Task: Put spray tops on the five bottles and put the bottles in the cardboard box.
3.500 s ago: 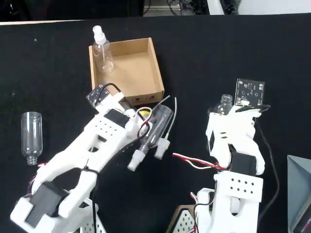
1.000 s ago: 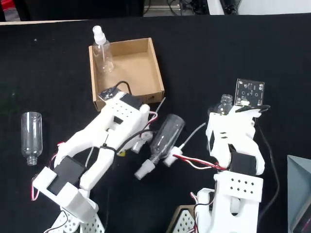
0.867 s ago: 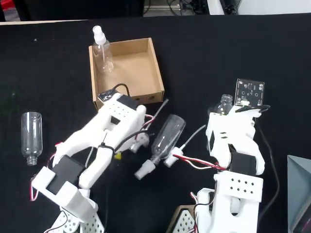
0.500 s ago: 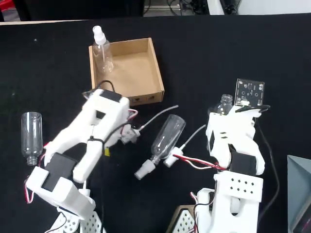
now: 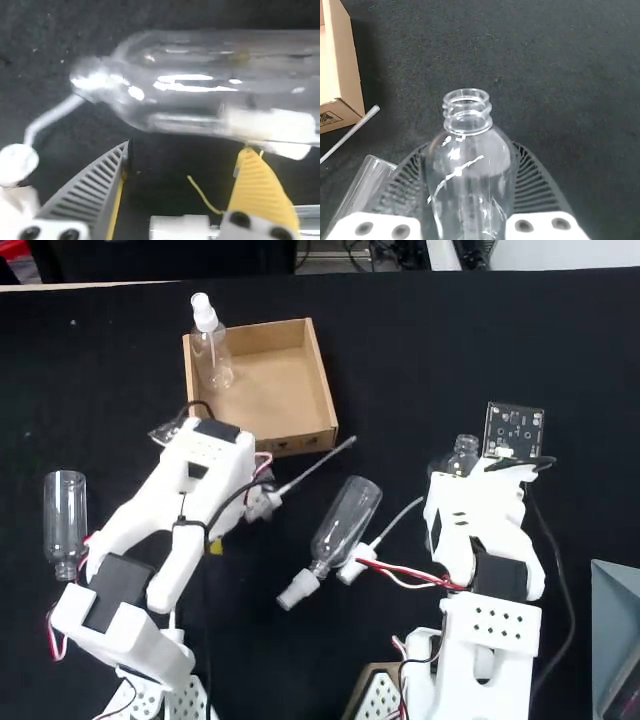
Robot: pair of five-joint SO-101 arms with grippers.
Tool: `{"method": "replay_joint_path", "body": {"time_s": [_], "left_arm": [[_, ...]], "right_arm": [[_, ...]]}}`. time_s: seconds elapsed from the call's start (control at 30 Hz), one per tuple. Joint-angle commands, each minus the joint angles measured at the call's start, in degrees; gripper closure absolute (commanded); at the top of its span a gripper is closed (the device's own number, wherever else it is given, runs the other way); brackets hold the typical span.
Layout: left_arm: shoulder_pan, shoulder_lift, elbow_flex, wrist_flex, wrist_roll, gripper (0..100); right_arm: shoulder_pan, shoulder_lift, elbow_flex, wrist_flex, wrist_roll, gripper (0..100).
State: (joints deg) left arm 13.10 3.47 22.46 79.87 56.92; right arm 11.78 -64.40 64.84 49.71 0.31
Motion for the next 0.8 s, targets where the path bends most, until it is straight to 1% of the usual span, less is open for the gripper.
{"method": "replay_joint_path", "body": {"time_s": [0.0, 0.13, 0.33, 0.5, 0.67, 0.77], "left_arm": [[0.48, -0.70, -6.20, 0.62, 3.96, 68], [1.27, -0.97, -7.43, 0.53, 6.33, 68], [5.05, -0.62, -8.04, -0.62, 11.43, 68], [4.88, -0.62, -8.13, -4.66, 14.33, 68], [5.23, -0.79, -8.75, -5.45, 16.70, 68], [4.88, -0.53, -8.57, -8.44, 17.05, 68]], "right_arm": [[2.81, -1.10, -0.40, -1.76, 0.00, 95.2], [2.81, -1.10, -0.40, -1.76, 0.00, 95.2], [2.81, -1.10, -0.40, -1.76, 0.00, 95.2], [2.81, -1.10, -0.40, -1.76, 0.00, 95.2], [2.81, -1.10, -0.40, -1.76, 0.00, 95.2], [2.81, -1.10, -0.40, -1.76, 0.00, 95.2]]}}
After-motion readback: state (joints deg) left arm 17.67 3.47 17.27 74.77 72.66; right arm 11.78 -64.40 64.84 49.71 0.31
